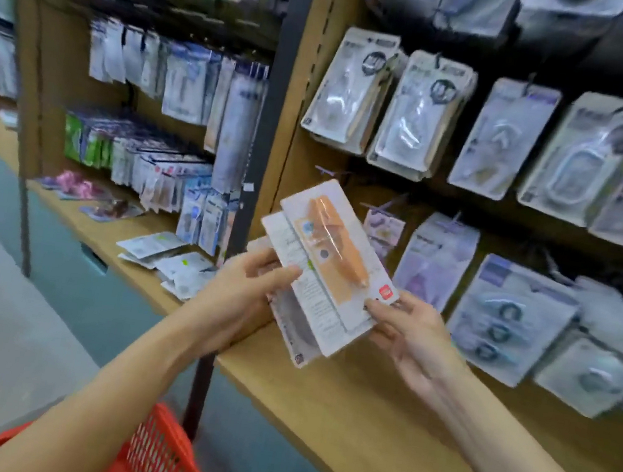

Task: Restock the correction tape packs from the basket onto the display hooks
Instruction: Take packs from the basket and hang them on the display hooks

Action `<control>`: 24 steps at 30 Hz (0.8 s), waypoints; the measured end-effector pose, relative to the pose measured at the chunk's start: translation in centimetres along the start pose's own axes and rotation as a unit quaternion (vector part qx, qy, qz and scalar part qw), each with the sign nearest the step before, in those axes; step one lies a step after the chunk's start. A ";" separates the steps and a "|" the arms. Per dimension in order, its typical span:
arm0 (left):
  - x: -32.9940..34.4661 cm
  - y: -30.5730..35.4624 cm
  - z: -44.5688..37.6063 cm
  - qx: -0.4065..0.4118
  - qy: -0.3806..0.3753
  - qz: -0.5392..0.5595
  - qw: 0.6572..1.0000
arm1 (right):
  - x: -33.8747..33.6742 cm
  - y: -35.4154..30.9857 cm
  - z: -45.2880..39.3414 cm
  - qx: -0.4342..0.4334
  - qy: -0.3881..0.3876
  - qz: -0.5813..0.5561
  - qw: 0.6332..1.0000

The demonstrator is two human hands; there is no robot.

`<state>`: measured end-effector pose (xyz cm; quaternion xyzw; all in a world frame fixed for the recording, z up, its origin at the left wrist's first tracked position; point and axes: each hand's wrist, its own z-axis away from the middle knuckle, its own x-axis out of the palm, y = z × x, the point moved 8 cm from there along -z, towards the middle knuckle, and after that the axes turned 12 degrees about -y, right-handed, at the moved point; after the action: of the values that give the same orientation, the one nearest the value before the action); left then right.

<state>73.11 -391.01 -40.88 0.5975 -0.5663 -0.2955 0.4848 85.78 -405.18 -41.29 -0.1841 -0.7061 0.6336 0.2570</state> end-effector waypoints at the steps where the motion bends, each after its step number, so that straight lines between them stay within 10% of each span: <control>1: 0.9 1.2 -1.0 0.014 0.026 -0.058 0.998 | -0.9 -1.3 0.7 -0.009 0.005 0.011 1.000; 11: 11.5 8.5 -9.5 0.165 0.015 -0.366 0.916 | -15.2 -14.5 9.8 -0.223 0.174 -0.021 0.959; 24: 29.3 8.3 -15.5 0.233 -0.141 -0.360 0.892 | -26.9 -28.9 21.5 -0.373 0.415 0.162 0.814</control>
<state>89.27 -414.53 -22.02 0.8081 -0.4275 -0.3908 0.1073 96.40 -441.86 -17.56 -0.6230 -0.6745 0.2172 0.3313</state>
